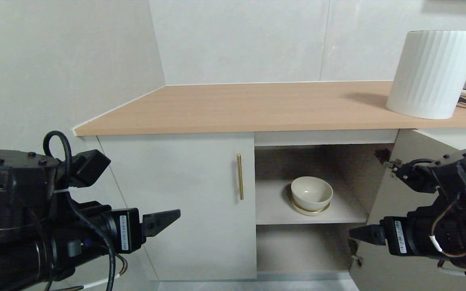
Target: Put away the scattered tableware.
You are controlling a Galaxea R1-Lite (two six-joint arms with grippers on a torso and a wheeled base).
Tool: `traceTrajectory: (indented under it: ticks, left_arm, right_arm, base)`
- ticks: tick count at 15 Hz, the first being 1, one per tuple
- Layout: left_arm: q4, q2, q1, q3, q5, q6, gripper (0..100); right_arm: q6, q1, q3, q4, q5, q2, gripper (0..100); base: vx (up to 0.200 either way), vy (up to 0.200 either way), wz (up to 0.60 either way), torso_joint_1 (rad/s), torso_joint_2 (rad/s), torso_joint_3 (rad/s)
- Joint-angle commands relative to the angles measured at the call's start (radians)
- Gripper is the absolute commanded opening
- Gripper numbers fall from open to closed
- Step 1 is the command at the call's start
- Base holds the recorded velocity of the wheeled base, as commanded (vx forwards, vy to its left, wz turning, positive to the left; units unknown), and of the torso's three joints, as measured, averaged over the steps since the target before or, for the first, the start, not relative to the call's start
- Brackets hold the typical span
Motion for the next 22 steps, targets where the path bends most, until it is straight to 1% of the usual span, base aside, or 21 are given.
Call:
traceTrajectory:
  ticks: [1,2,3,20,22]
  left_arm:
    - [-0.008,0.021,0.002,-0.001,0.003,-0.009,100]
    - [-0.011,0.036,0.002,-0.003,0.003,-0.023,100]
    - [-0.014,0.048,0.002,-0.003,0.003,-0.029,100]
    - [-0.014,0.059,0.002,-0.001,0.001,-0.029,100]
    - [-0.014,0.056,0.002,0.0,0.001,-0.029,100]
  right_arm:
    - [-0.001,0.022,0.02,-0.001,-0.003,-0.044,100]
    - [-0.001,0.024,0.02,-0.001,-0.003,-0.044,100]
    - [-0.003,0.026,0.022,0.001,-0.003,-0.043,100]
    - [-0.001,0.032,0.029,0.001,-0.002,-0.02,100]
    - [-0.001,0.032,0.029,0.001,-0.005,-0.031,100]
  base:
    - [-0.2,0.0,0.0,0.002,0.0,0.012]
    - [-0.2,0.0,0.0,-0.012,0.0,0.007]
    - [-0.2,0.0,0.0,0.007,0.0,-0.002]
    - [-0.2,0.0,0.0,0.002,0.0,0.002]
    - [0.0,0.0,0.0,0.0,0.0,0.0]
